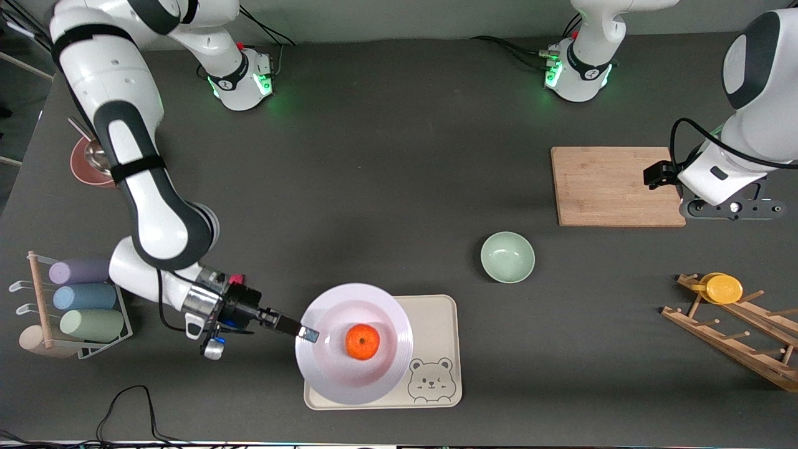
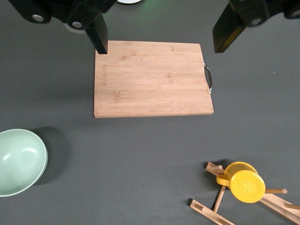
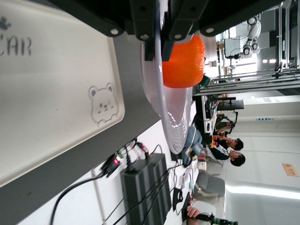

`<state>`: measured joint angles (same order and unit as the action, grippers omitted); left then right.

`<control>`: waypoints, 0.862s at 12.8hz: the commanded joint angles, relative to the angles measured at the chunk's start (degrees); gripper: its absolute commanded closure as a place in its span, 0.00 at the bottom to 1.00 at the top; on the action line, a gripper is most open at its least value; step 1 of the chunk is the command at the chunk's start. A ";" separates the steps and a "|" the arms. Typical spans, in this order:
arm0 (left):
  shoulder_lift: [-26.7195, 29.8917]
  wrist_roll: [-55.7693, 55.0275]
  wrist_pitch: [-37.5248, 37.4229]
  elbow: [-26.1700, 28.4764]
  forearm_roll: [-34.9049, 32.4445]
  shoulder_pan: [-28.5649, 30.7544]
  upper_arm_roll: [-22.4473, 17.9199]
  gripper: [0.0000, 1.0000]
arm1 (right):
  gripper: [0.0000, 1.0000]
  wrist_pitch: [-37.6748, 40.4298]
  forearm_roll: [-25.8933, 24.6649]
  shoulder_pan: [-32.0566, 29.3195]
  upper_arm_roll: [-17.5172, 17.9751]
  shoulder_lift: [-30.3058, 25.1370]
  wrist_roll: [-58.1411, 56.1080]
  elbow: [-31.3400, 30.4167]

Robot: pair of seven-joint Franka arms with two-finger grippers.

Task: Place orange and plate with both arms
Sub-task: 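Slide the plate with the right gripper onto the bear tray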

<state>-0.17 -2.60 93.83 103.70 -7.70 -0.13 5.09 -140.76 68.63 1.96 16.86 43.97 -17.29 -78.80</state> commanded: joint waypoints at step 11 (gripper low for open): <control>-0.70 1.72 -0.92 -1.04 -0.74 -0.40 -0.26 0.00 | 1.00 -9.18 -9.04 4.11 0.98 20.10 1.65 16.13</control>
<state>-0.30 -1.92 93.79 103.69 -7.72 -0.13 5.08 -149.64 61.22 6.06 17.11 63.08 -17.29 -65.10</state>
